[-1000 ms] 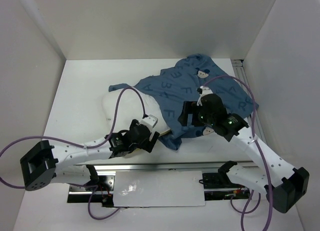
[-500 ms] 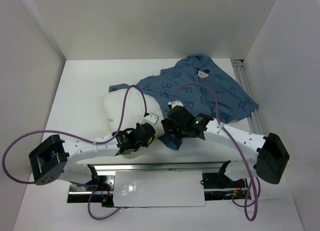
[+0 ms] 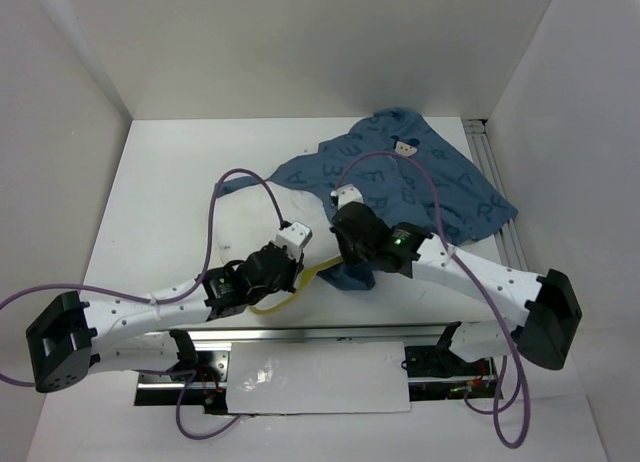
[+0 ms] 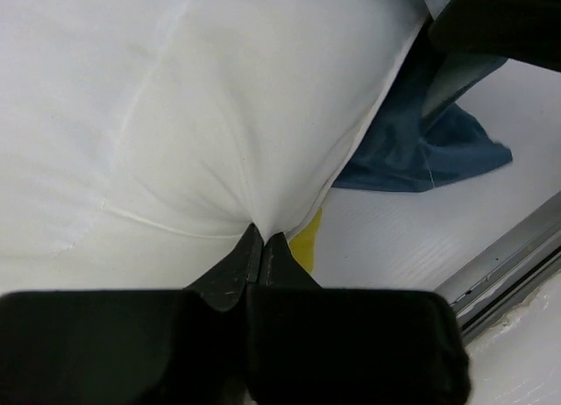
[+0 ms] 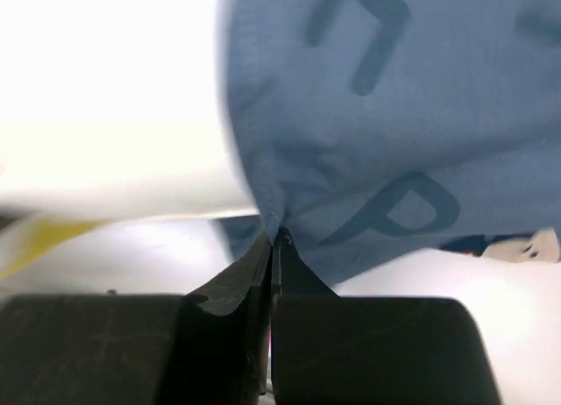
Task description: Put the pillow into the pillowcase
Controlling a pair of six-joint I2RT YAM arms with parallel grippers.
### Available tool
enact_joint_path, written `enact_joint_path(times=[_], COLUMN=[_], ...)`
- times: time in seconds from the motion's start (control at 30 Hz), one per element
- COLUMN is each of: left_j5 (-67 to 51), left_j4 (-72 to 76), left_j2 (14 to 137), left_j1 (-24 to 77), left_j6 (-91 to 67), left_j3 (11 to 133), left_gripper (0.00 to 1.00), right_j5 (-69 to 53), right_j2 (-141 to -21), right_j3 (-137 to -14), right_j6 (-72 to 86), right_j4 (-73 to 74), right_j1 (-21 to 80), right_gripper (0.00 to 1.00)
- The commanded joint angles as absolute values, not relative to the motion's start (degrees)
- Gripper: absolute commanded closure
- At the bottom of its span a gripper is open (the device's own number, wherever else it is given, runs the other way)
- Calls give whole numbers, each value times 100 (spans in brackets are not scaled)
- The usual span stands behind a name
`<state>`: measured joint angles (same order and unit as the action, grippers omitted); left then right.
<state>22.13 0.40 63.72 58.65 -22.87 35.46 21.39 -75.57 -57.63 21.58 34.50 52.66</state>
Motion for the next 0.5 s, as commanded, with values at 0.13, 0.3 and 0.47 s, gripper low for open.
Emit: enact_joint_path(times=[0.13, 0.3, 0.47], left_j5=[2117, 2548, 3154], left_j4=[1212, 1301, 1616], left_j2=[6626, 6890, 7031], left_j1=[5897, 5705, 5484], left_j6=[-2180, -2425, -2926], left_j3=[4385, 4930, 5133], left_gripper=[100, 100, 100], right_j5=[-1227, -3425, -4551], right_j2=[-6829, -6899, -6786], right_j3=[-6249, -6539, -6645], right_j6=[986, 791, 738], right_j4=[1926, 1487, 1178], right_j1=[5388, 5388, 5388], right_gripper=[100, 100, 100])
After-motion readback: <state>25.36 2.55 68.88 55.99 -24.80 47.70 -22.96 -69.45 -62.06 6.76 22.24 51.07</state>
